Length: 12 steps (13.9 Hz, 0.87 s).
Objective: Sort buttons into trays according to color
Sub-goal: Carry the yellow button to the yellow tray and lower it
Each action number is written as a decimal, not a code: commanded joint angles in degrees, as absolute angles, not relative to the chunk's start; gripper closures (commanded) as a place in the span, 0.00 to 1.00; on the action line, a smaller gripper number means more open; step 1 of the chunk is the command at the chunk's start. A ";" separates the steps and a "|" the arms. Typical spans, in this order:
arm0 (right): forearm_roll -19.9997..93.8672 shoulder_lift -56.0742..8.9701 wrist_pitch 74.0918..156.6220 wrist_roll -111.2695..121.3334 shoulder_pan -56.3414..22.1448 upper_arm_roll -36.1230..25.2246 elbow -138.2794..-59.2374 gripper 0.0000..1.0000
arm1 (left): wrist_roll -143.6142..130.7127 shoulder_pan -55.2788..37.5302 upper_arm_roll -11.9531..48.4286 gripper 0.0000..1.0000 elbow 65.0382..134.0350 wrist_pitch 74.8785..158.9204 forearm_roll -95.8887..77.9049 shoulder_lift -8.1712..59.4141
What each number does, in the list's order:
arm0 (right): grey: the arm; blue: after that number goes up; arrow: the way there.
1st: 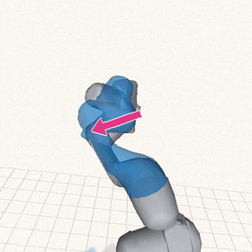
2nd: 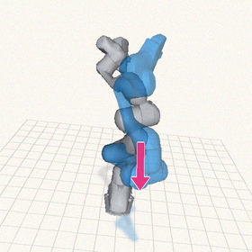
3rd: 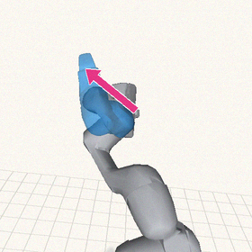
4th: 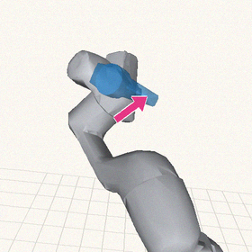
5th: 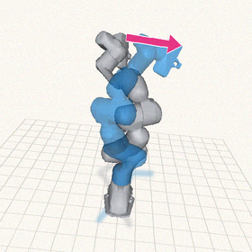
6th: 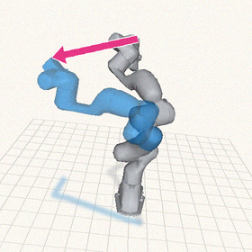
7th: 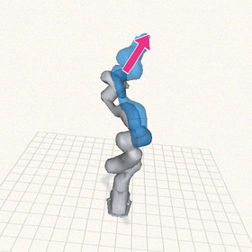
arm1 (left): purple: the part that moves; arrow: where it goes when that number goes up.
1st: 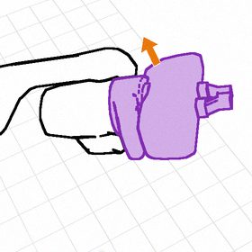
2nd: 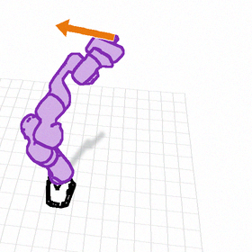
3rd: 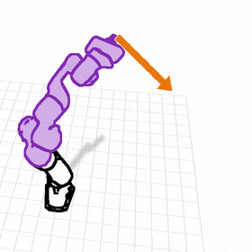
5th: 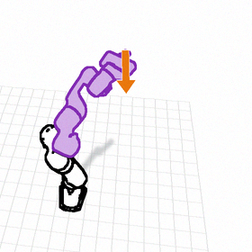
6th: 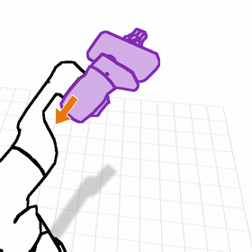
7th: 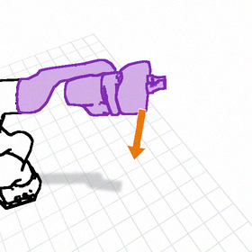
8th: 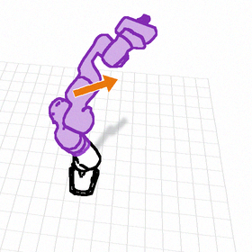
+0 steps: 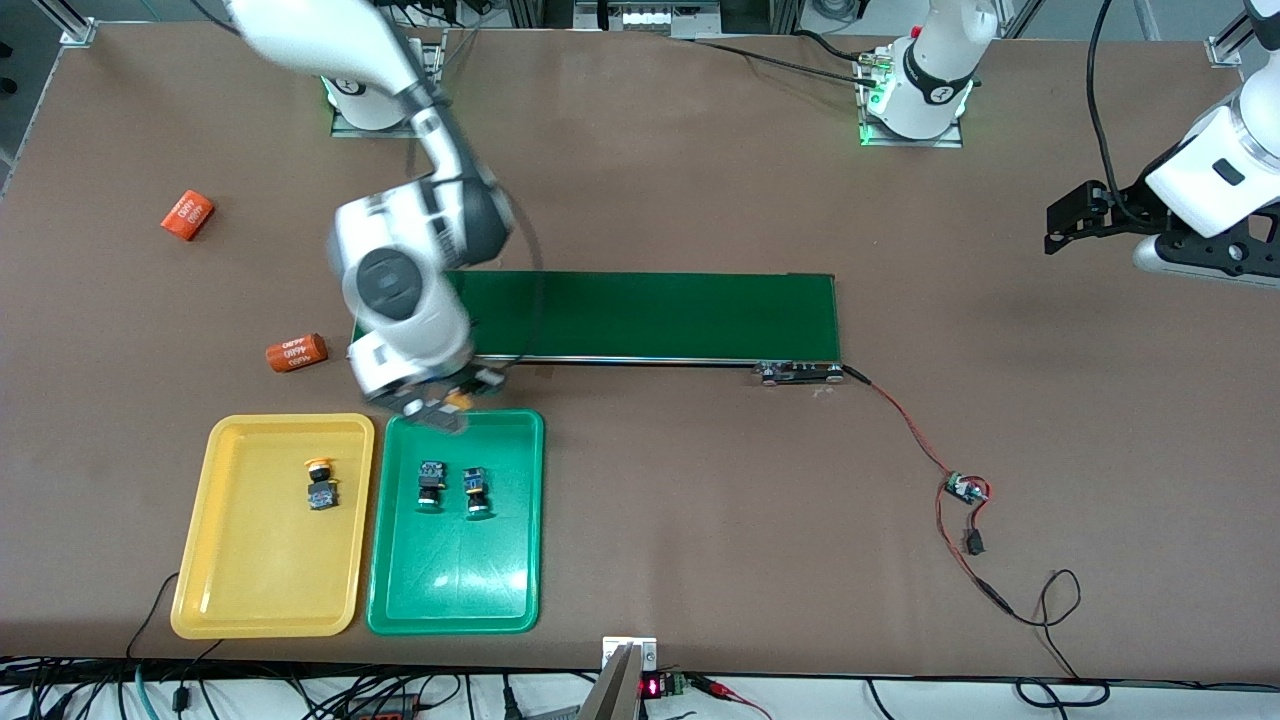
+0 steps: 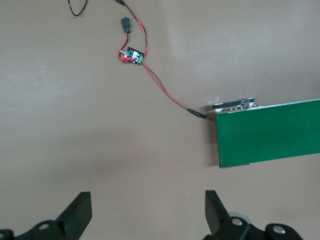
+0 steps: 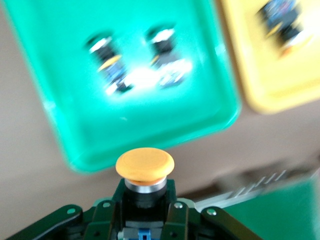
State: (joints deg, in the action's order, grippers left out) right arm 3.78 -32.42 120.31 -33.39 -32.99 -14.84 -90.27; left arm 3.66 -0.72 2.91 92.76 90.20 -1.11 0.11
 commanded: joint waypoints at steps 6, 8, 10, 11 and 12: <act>1.76 -40.68 122.42 4.00 -14.44 -13.98 -82.18 0.97 | 3.52 -1.05 2.81 0.00 93.60 90.79 -1.23 -0.79; 2.02 -42.62 124.79 10.17 -10.91 -13.97 -81.74 0.97 | 3.52 -1.05 2.81 0.00 93.60 90.88 -1.23 -0.79; 2.37 -43.77 127.34 13.87 -9.06 -13.80 -81.83 0.97 | 3.52 -1.05 2.81 0.00 93.60 90.79 -1.23 -0.79; 2.29 -44.12 127.53 15.10 -8.97 -13.89 -81.83 0.97 | 3.52 -1.05 2.81 0.00 93.60 90.79 -1.23 -0.79; 2.37 -44.47 127.70 15.99 -8.88 -13.80 -81.83 0.97 | 3.52 -1.05 2.81 0.00 93.60 90.88 -1.23 -0.79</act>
